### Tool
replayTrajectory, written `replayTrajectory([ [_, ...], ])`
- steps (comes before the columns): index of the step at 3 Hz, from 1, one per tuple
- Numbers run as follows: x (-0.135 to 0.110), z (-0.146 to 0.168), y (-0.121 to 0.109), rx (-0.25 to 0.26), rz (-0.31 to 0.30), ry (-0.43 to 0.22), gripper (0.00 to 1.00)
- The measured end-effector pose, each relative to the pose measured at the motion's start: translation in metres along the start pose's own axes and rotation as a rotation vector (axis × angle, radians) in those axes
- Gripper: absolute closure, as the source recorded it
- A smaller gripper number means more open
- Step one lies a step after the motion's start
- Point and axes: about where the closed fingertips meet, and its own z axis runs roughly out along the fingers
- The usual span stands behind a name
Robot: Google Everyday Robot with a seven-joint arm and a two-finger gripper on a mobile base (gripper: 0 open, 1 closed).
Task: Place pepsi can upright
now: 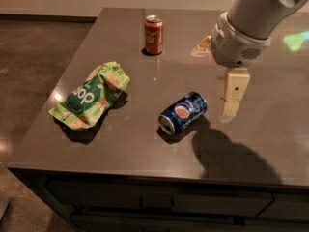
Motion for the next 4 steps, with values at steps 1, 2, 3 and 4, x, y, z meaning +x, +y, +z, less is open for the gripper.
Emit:
replayTrajectory([
  [1,-0.010,0.026,-0.001,-0.046,-0.138,-0.023,0.00],
  [2,-0.018,0.046,0.003,-0.083,-0.254,-0.021,0.00],
  [3,-0.020,0.062,0.006,-0.111,-0.330,-0.013,0.00],
  [4,-0.021,0.073,0.009,-0.128,-0.382,-0.001,0.00],
])
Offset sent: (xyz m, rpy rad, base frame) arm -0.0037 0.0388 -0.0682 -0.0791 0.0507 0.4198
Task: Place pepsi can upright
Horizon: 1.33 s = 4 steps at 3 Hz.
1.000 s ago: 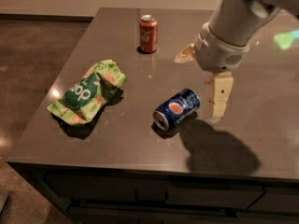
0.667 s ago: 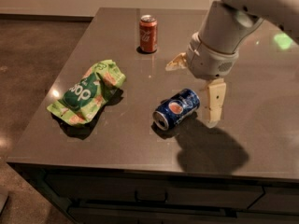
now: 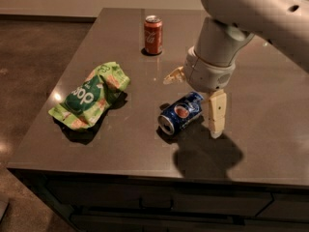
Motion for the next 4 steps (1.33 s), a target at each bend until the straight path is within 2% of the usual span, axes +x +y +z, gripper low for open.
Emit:
replayTrajectory([
  [2,-0.003,0.016,0.003,-0.026,-0.051,0.031,0.00],
  [3,-0.010,0.020,0.004,-0.039,-0.068,0.025,0.02],
  [4,-0.018,0.022,0.002,-0.054,-0.078,0.017,0.24],
])
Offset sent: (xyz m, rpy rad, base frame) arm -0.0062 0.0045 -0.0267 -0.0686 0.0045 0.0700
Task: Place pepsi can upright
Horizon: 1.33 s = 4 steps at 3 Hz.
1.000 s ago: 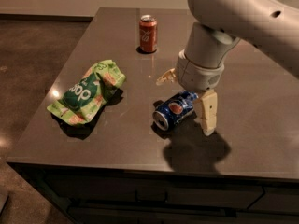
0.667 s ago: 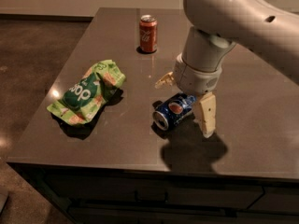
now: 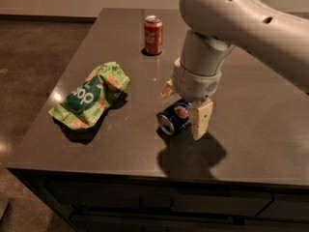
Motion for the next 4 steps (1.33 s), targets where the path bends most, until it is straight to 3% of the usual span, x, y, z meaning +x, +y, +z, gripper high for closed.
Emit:
replayTrajectory([
  [1,-0.005,0.002,-0.002,-0.022,0.008,-0.011,0.43],
  [2,-0.001,-0.008,-0.010,-0.009,0.097,-0.015,0.82],
  [3,0.016,-0.019,-0.013,0.024,0.222,-0.034,1.00],
  [4,0.035,-0.043,-0.016,0.093,0.397,-0.164,1.00],
])
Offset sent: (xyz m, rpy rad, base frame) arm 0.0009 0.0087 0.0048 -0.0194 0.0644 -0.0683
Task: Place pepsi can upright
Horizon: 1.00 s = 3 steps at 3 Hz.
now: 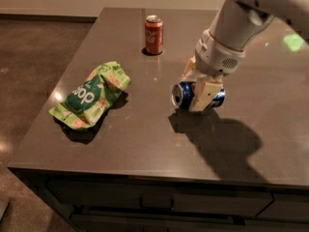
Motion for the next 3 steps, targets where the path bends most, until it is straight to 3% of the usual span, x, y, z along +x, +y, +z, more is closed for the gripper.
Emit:
replayTrajectory([
  [1,0.007,-0.024,-0.010,0.071,0.159,-0.157,1.00],
  [2,0.015,-0.043,-0.014,0.131,0.310,-0.383,1.00],
  [3,0.020,-0.051,-0.014,0.167,0.383,-0.517,1.00],
])
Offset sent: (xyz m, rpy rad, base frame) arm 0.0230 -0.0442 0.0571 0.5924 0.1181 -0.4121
